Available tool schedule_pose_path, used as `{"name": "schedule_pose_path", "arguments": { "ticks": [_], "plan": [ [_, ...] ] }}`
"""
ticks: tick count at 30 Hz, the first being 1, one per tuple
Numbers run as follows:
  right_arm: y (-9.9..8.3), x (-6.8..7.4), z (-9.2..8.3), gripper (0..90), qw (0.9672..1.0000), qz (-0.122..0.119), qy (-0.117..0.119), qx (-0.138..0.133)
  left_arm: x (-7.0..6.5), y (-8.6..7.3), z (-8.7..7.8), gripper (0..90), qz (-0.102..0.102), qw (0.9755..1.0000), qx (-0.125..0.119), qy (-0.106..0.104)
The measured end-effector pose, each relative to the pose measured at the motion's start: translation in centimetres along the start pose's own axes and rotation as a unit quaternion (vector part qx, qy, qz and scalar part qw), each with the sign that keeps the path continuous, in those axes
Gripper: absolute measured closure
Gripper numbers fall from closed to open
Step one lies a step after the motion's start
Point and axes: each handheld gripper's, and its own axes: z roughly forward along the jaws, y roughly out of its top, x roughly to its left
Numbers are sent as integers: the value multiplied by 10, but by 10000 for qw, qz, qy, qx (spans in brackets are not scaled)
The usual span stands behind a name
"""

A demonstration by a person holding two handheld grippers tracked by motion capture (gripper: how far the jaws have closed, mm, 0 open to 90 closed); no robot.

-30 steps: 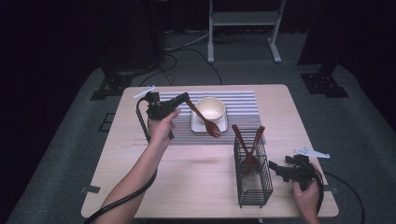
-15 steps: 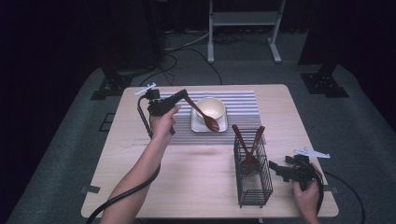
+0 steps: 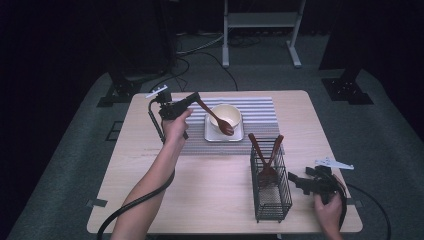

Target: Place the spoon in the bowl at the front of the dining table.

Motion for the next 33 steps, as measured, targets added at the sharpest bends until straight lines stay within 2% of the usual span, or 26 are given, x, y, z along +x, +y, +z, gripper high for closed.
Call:
{"name": "schedule_pose_path", "arguments": {
  "ticks": [33],
  "plan": [
    [0, 0, 0, 140, 10000, 33, 7, -2, 15, 11, 22, 841, -191, 9992, -214, 292]
  ]
}}
